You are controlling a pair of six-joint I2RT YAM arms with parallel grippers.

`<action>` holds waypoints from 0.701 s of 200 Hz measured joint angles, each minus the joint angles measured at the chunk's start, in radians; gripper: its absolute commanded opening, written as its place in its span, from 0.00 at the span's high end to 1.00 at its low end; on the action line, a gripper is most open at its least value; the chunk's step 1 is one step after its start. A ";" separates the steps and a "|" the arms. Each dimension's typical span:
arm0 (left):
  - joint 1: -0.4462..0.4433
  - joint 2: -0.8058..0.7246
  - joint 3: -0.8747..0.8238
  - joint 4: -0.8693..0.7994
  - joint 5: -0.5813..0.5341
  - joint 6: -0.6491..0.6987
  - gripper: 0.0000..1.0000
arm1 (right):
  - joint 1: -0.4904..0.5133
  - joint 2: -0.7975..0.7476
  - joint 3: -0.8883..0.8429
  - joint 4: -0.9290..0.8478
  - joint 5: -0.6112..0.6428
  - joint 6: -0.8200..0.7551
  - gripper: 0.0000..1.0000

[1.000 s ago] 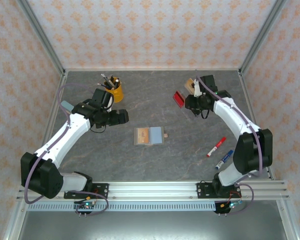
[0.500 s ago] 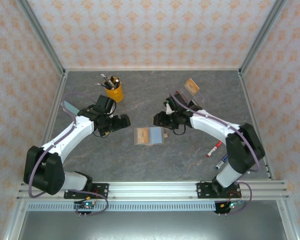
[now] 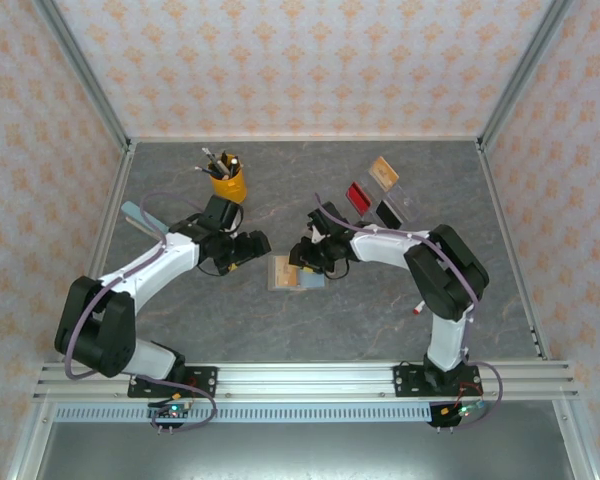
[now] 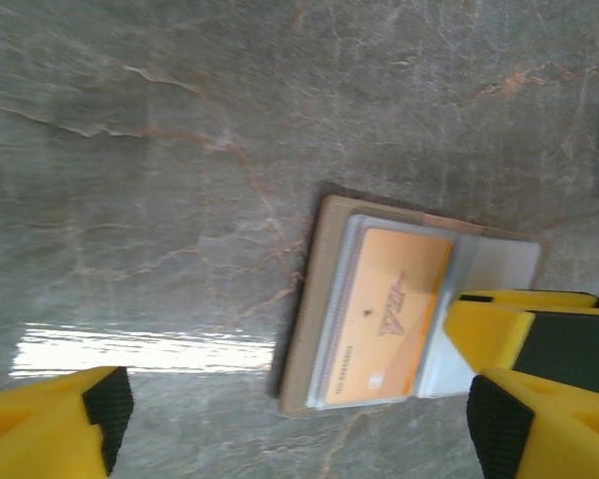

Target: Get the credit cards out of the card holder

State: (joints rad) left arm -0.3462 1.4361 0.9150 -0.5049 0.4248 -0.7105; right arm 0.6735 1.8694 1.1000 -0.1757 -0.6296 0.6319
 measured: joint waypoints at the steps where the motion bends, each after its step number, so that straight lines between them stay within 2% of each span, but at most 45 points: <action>1: -0.001 0.001 0.000 0.001 0.002 0.001 0.23 | 0.000 0.001 0.000 0.000 0.000 0.001 0.68; 67: -0.054 0.117 0.005 0.080 0.050 -0.028 0.58 | 0.000 0.028 0.010 0.010 -0.012 -0.005 0.77; 140: -0.073 0.205 0.037 0.122 0.078 -0.032 0.80 | 0.000 0.036 0.010 0.012 -0.023 -0.018 0.84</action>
State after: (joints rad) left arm -0.4194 1.6413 0.9516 -0.3832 0.5026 -0.7429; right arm 0.6735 1.9057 1.1103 -0.1638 -0.6521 0.6144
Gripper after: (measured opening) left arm 0.226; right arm 0.171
